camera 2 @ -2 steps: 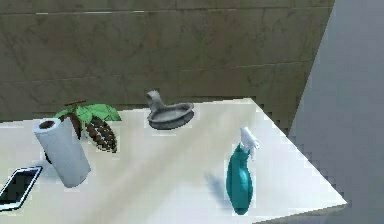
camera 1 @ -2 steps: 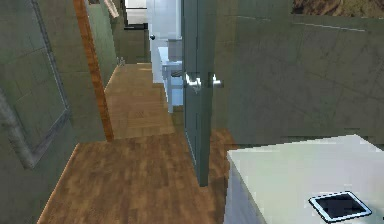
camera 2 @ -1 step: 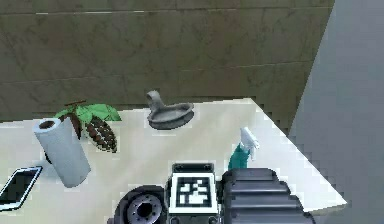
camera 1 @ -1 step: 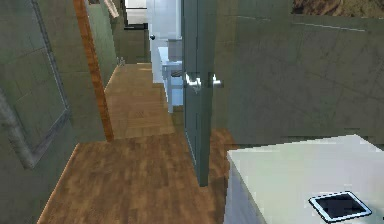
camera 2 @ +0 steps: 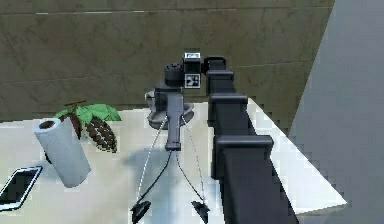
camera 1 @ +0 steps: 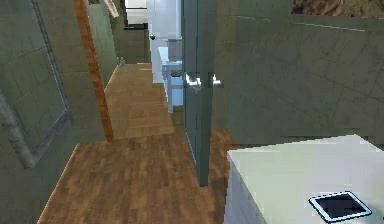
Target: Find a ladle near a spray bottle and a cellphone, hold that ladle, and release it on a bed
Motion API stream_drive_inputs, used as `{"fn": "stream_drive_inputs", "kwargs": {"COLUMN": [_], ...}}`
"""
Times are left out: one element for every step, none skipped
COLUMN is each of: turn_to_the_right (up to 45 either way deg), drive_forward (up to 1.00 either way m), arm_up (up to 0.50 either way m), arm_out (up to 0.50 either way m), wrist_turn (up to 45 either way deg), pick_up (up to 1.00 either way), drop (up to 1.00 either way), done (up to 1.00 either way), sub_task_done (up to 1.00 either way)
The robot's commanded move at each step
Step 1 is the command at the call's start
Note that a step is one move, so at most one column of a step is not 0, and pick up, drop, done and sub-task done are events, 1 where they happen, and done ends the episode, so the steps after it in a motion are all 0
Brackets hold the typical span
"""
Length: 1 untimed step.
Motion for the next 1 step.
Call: {"fn": "stream_drive_inputs", "kwargs": {"turn_to_the_right": [0.0], "drive_forward": [0.0], "arm_up": [0.0], "arm_out": [0.0], "wrist_turn": [45.0], "pick_up": [0.0], "drop": [0.0], "done": [0.0], "sub_task_done": [0.0]}}
